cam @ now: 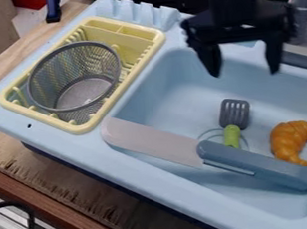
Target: Shrimp moved from the basket to the right side of the sink
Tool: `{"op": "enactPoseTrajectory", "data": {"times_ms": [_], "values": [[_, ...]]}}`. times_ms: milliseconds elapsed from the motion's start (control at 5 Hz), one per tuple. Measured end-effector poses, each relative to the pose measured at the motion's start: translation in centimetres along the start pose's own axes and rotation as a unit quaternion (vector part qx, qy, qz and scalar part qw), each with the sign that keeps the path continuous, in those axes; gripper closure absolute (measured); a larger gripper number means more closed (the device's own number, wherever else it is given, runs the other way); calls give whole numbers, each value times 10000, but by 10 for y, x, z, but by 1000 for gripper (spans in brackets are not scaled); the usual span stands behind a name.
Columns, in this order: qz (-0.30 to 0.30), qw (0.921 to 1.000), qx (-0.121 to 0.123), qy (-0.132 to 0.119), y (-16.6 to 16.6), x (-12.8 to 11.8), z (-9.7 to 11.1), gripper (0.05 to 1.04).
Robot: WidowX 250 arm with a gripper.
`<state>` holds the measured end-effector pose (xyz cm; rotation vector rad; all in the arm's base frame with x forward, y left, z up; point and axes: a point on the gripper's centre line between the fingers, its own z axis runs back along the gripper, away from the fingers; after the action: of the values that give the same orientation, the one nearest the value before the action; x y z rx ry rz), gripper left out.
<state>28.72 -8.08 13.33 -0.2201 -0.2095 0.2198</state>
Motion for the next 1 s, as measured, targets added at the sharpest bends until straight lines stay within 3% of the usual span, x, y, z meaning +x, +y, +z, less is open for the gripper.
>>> {"op": "enactPoseTrajectory", "data": {"times_ms": [200,400,800,1000], "values": [[431,9983,376,107,25,2,3,84],[499,9961,706,166,45,4,8,84],[484,9954,784,-247,89,30,29,84],[-9,9974,677,-258,102,43,44,84]]}}
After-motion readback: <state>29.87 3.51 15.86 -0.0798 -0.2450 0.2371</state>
